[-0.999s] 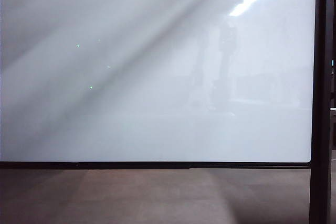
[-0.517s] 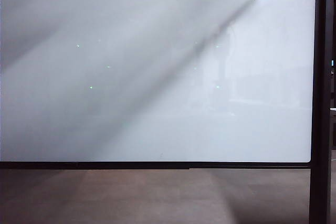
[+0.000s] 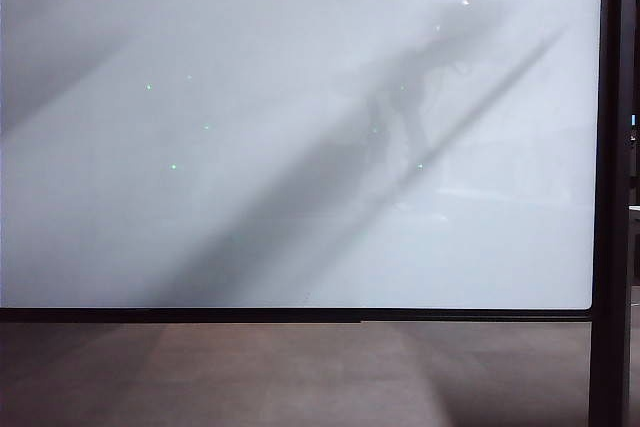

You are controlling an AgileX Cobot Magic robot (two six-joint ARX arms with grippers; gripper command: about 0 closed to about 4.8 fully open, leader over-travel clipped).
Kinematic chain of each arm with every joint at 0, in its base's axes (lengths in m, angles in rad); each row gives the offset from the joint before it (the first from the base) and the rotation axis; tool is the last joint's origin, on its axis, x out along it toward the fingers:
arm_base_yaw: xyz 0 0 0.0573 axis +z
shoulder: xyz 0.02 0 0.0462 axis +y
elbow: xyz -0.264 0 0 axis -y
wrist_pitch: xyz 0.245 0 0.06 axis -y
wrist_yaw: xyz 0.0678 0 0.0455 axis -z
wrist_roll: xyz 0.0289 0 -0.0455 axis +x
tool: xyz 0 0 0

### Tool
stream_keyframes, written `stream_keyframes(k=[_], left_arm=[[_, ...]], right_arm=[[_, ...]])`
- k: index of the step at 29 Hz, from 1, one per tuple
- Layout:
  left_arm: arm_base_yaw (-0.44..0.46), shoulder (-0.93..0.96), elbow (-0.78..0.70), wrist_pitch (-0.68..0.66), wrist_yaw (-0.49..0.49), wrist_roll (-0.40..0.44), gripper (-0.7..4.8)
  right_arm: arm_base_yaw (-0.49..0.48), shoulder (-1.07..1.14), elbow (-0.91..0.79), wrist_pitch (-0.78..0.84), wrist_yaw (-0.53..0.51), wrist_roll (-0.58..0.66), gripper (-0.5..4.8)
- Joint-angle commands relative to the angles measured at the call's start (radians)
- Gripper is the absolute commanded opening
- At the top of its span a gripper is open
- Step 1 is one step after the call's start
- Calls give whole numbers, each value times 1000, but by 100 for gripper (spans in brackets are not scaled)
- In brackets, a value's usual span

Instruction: Reach to the right to find the marker pen, pick it up, and write the number 2 on the whiteboard.

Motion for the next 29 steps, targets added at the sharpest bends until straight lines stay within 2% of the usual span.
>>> stream_keyframes(k=[1, 10, 14, 21, 25, 29], left_arm=[[2, -2, 3, 6, 6, 1, -5], [2, -8, 1, -89, 6, 4, -5], [2, -37, -29, -105, 6, 21, -5], [2, -158, -208, 9, 5, 26, -5], [2, -233, -314, 14, 2, 26, -5], [2, -302, -434, 18, -42, 15, -5]], right_arm=[[0, -4, -40, 76, -82, 9, 40], [1, -11, -114, 84, -231, 16, 40], [2, -37, -134, 70, -259, 16, 40], [1, -130, -237, 121, -259, 16, 40], [2, -198, -345, 179, -257, 55, 41], [2, -257, -453, 263, -247, 109, 41]])
